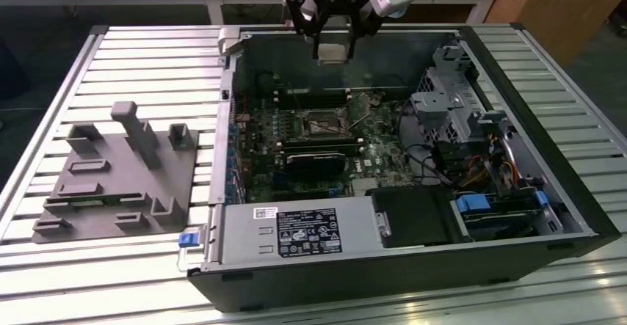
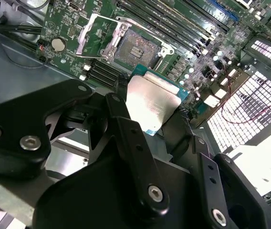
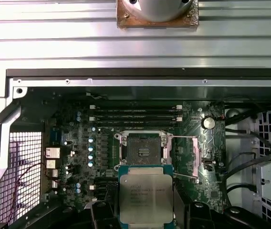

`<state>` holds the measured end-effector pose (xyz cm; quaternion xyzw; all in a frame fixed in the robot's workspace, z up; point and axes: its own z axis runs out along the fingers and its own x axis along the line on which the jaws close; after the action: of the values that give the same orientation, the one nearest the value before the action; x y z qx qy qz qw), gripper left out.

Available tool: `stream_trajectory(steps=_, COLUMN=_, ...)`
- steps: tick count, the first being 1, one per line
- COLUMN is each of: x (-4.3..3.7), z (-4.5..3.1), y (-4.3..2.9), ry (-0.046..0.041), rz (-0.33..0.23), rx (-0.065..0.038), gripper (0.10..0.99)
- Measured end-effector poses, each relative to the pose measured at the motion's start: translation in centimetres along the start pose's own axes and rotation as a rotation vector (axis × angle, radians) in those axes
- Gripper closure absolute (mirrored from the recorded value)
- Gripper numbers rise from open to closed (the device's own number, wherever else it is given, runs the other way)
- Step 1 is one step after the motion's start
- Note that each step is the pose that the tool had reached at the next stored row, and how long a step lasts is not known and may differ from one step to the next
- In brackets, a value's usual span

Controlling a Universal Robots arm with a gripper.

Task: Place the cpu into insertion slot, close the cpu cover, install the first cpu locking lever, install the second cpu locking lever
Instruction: 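Place the cpu into insertion slot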

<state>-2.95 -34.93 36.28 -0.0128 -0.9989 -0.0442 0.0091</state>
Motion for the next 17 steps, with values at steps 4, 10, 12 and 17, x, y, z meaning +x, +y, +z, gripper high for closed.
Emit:
stream_trajectory(steps=4, x=0.00, z=0.16, y=-0.01, ry=-0.0001, rz=0.000, rx=0.001, gripper=0.545)
stream_trajectory(steps=10, x=-0.01, z=0.49, y=-0.05, ry=-0.0008, rz=0.000, rx=0.005, gripper=0.545)
stream_trajectory(steps=12, x=-0.01, z=0.63, y=-0.06, ry=-0.0017, rz=0.000, rx=0.005, gripper=0.545)
stream_trajectory(steps=17, x=-0.02, z=1.04, y=-0.09, ry=-0.0034, rz=0.000, rx=0.005, gripper=0.545)
